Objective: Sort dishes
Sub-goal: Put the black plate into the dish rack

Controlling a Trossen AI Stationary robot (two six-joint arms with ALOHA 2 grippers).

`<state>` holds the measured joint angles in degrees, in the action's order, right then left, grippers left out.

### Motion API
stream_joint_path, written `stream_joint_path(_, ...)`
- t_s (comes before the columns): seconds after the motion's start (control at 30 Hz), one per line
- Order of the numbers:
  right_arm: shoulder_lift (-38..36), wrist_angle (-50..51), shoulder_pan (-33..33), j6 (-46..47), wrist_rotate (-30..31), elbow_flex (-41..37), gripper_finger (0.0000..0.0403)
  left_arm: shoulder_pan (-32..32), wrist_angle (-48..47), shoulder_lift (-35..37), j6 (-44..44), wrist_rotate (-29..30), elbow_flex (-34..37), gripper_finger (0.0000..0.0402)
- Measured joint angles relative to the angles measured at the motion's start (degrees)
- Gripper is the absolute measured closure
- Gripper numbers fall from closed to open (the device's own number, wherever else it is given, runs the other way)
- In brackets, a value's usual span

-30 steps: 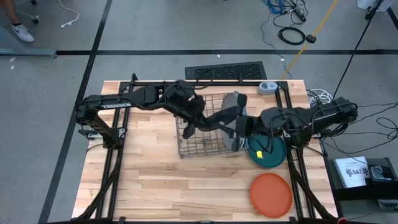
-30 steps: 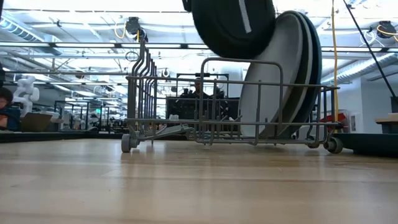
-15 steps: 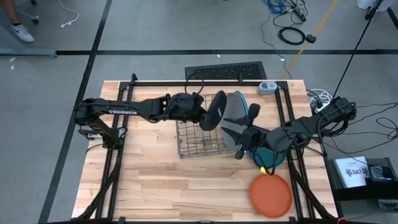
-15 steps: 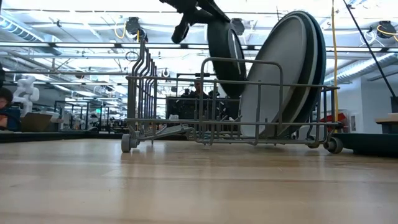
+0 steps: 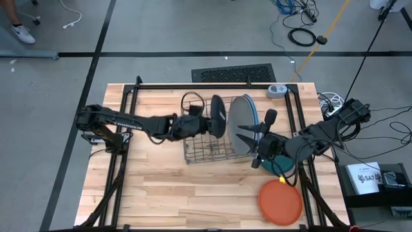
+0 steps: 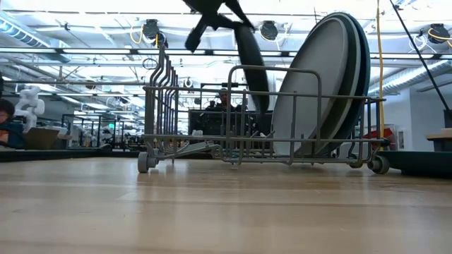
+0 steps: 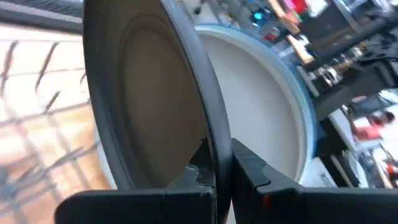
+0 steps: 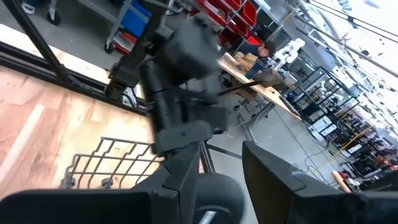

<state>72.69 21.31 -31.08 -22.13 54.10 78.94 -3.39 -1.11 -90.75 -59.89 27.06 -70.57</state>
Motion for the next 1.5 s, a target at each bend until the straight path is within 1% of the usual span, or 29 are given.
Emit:
stream_joint_path(0.1,-0.07,-0.18,-0.94,0.0,1.63,0.02,0.0291,-2.15,-0.12,-0.15,-5.52,6.07,1.9,0.039)
stream_joint_path(0.17,-0.07,-0.2,-1.53,0.0,3.25,0.0,0.0293,-3.14,1.72,-0.15,-7.64,9.03,3.26,0.039)
stream_joint_path(0.3,-0.07,-0.33,-2.3,-0.02,4.43,0.01,0.0298,-3.88,5.93,-0.91,-8.27,9.91,4.73,0.039)
stream_joint_path(0.47,-0.07,-1.6,-2.48,-0.74,4.37,0.0,0.03,-3.9,11.37,-4.06,-7.18,7.67,4.7,0.039)
stream_joint_path(0.53,-0.07,-1.81,-2.48,-0.8,4.37,0.01,0.03,-4.0,11.58,-5.85,-7.68,6.36,4.7,0.039)
stream_joint_path(0.63,-0.05,-1.78,-2.48,-0.83,4.35,0.02,0.03,-4.16,11.89,-8.19,-9.27,6.17,4.79,0.039)
stream_joint_path(0.83,-0.05,-1.73,-2.46,-0.87,4.31,0.02,0.03,-4.25,12.29,-9.48,-10.27,4.99,4.77,0.039)
stream_joint_path(1.0,-0.05,-1.69,-2.46,-1.07,4.31,0.02,0.03,-4.36,12.73,-10.81,-10.35,5.37,4.77,0.039)
stream_joint_path(1.23,-0.05,-1.69,-2.46,-0.78,4.29,0.02,0.03,-4.36,12.96,-11.86,-9.88,6.03,4.68,0.0365)
stream_joint_path(1.33,-0.05,-1.67,-2.42,-0.66,4.29,0.02,0.03,-4.36,13.47,-11.87,-7.13,5.69,4.68,0.0356)
stream_joint_path(1.4,-0.05,-1.68,-2.42,-0.55,4.29,0.02,0.03,-4.17,14.98,-11.9,-4.44,4.64,4.68,0.035)
stream_joint_path(1.5,-0.05,-1.58,-2.38,-0.19,4.26,0.02,0.03,-3.56,16.05,-11.91,-3.91,2.18,4.65,0.0335)
